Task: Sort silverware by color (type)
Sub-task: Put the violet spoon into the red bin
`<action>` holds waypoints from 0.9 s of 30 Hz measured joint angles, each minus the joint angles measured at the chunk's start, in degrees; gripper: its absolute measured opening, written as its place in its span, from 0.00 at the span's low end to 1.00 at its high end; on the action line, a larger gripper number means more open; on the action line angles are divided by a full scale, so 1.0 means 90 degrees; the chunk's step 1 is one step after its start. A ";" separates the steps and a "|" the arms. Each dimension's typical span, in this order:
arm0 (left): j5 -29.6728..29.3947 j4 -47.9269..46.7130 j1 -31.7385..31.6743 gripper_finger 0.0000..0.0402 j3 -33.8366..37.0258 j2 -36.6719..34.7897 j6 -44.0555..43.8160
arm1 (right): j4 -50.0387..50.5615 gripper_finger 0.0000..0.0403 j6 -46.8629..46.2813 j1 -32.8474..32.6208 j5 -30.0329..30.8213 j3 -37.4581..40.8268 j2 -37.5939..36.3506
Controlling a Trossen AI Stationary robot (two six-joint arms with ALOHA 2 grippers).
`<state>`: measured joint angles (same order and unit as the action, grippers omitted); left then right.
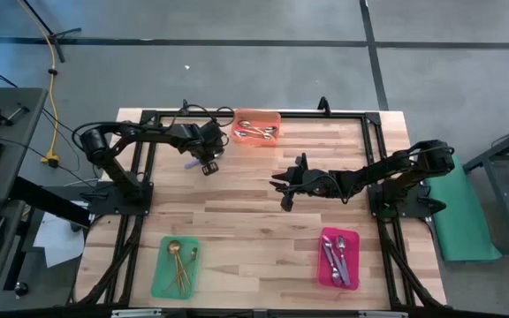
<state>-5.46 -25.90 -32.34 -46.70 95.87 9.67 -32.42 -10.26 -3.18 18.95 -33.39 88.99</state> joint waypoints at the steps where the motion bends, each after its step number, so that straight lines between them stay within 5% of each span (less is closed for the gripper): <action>1: 0.0075 -0.0035 0.0011 0.09 0.0000 -0.0046 0.0046 | -0.0001 0.22 0.0000 0.0000 -0.0001 0.0000 0.0000; 8: 0.0366 -0.0505 0.0239 0.02 0.0058 -0.0413 -0.0030 | 0.0626 0.22 0.0017 -0.0089 -0.0327 0.0007 -0.0290; 14: 0.0365 -0.0138 0.0751 0.01 0.0283 -0.1050 -0.0403 | 0.1339 0.22 -0.0157 -0.0456 0.0484 0.0007 -0.0740; 21: 0.0627 0.1708 0.1442 0.00 0.1292 -0.2013 -0.1444 | 0.0735 0.22 -0.0423 -0.0741 0.0519 0.0006 -0.0370; 27: 0.0760 0.4589 0.2165 0.00 0.2160 -0.2538 -0.2269 | -0.0887 0.22 -0.0169 -0.0874 0.0530 0.0005 0.0364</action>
<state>1.37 15.41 -12.85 -27.25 73.03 -10.76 -40.41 -11.78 -11.05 23.72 -33.34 92.26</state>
